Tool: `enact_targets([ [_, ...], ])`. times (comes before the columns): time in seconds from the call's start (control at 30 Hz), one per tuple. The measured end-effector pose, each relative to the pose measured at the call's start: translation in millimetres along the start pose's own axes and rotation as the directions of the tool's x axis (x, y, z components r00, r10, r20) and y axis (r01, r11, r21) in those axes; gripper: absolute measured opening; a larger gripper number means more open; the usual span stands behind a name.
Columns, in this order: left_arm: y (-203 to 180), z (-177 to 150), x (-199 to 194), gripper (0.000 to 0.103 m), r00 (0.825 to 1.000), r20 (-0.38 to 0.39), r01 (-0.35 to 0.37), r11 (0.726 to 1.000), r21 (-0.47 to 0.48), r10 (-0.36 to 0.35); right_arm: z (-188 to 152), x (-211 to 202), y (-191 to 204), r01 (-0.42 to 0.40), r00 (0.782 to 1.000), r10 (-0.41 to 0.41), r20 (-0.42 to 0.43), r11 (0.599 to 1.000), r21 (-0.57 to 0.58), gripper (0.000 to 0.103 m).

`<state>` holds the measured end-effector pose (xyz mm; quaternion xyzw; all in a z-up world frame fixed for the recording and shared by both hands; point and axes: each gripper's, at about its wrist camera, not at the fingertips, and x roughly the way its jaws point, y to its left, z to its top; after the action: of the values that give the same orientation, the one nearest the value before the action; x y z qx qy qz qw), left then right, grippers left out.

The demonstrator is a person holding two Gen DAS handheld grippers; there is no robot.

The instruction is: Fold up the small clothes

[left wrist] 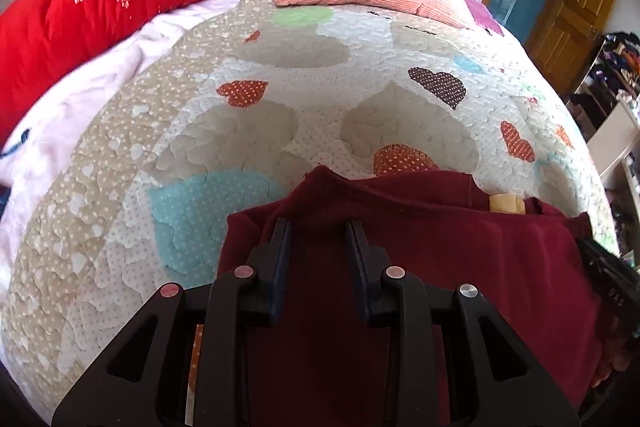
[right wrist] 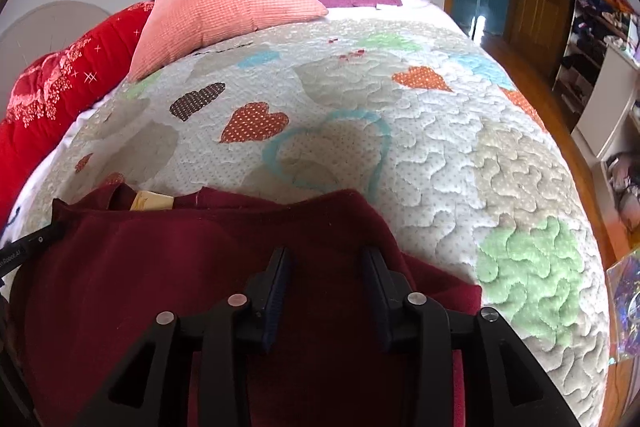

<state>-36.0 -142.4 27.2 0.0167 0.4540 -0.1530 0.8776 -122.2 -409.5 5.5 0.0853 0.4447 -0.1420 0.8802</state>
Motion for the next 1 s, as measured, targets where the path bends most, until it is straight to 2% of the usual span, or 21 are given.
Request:
enact_targets([
  [0.1, 0, -1, -2, 0.027, 1.000, 0.006, -0.001, 1.000, -0.005, 0.002, 1, -1, 1, 0.006, 1.000, -0.006, -0.003, 1.000, -0.006, 0.038],
  [0.23, -4, -5, -12, 0.027, 1.000, 0.016, -0.017, 1.000, 0.009, 0.017, -2, -24, 13, 0.015, 1.000, -0.014, 0.015, 0.999, -0.037, 0.038],
  [0.33, -7, -8, -20, 0.027, 0.999, 0.024, -0.025, 1.000, 0.016, 0.024, -10, -49, 28, -0.026, 0.998, 0.030, 0.050, 0.997, -0.072, 0.038],
  [0.43, -9, -13, -30, 0.027, 0.999, 0.032, -0.020, 1.000, 0.016, 0.019, -19, -63, 41, -0.083, 0.995, 0.087, 0.047, 0.993, -0.086, 0.038],
  [0.6, -9, -22, -44, 0.027, 0.999, 0.042, -0.022, 1.000, 0.017, 0.022, -36, -59, 61, -0.130, 0.991, 0.132, 0.009, 0.984, -0.122, 0.038],
  [0.7, -10, -27, -51, 0.027, 0.999, 0.047, -0.023, 0.999, 0.023, 0.022, -45, -41, 72, -0.114, 0.993, 0.106, -0.057, 0.980, -0.166, 0.039],
  [0.77, -10, -31, -54, 0.027, 0.998, 0.050, -0.030, 0.999, 0.029, 0.029, -47, -45, 78, -0.086, 0.996, 0.080, -0.037, 0.976, -0.198, 0.039],
  [0.9, -11, -38, -59, 0.027, 0.999, 0.046, -0.027, 0.999, 0.029, 0.026, -41, -53, 81, -0.152, 0.988, 0.147, -0.046, 0.974, -0.170, 0.039],
  [1.0, -13, -42, -62, 0.027, 0.998, 0.046, -0.034, 0.999, 0.036, 0.032, -41, -59, 87, -0.139, 0.990, 0.137, -0.023, 0.972, -0.191, 0.039],
])
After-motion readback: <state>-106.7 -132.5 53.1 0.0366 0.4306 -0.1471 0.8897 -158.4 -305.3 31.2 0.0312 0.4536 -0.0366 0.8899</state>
